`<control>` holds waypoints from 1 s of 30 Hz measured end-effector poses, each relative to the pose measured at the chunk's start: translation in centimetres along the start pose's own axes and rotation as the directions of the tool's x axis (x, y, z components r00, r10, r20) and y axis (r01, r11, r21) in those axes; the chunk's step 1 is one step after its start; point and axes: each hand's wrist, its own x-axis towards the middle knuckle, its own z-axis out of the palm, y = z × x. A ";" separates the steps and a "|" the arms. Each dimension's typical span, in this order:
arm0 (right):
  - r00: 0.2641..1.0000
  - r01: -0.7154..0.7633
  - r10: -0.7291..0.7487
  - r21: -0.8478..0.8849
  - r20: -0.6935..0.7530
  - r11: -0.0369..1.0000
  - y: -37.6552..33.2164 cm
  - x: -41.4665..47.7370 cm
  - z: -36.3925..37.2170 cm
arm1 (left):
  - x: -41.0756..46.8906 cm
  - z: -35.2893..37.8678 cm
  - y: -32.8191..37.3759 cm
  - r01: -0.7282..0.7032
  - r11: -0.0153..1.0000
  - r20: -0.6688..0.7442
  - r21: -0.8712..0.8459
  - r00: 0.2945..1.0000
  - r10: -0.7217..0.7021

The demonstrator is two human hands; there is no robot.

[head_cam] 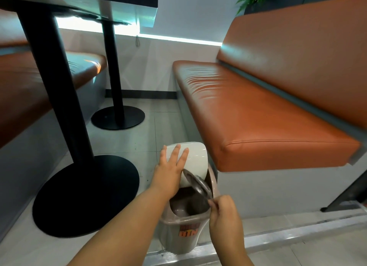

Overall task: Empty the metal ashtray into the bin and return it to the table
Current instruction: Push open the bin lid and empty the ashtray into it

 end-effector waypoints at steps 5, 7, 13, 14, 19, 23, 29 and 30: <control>0.992 -0.040 0.048 -0.070 0.119 0.997 0.0 0.0 0.0 | -0.3 -0.1 0.1 -0.005 1.000 0.006 -0.004 1.000 0.005; 0.999 -0.024 0.024 -0.025 0.027 0.999 -0.3 0.1 -0.1 | 0.0 0.0 0.1 0.001 1.000 0.001 -0.005 1.000 -0.001; 0.999 -0.010 0.012 -0.050 0.049 0.999 0.4 0.3 -0.1 | -0.4 -0.2 0.2 0.002 1.000 0.009 -0.005 1.000 -0.002; 1.000 -0.008 0.009 -0.036 0.025 0.999 0.5 0.2 -0.1 | -0.4 -0.2 0.2 0.000 1.000 0.009 -0.013 1.000 0.000; 0.999 0.018 -0.017 -0.035 0.031 0.999 0.7 0.0 -0.3 | -0.4 -0.6 0.3 -0.003 1.000 0.024 -0.016 1.000 0.004; 0.997 -0.015 0.021 0.076 -0.078 0.997 0.9 -0.2 -0.8 | -0.4 -0.6 0.2 0.009 1.000 0.029 -0.025 1.000 -0.009; 0.998 -0.063 0.061 0.072 0.033 0.995 1.5 0.0 -0.5 | -0.5 -0.8 0.2 0.016 0.998 0.067 -0.058 0.998 -0.012; 0.996 -0.092 0.093 0.135 0.006 0.987 1.5 0.1 -0.7 | -0.3 -0.8 0.1 0.017 0.998 0.071 -0.059 0.997 -0.013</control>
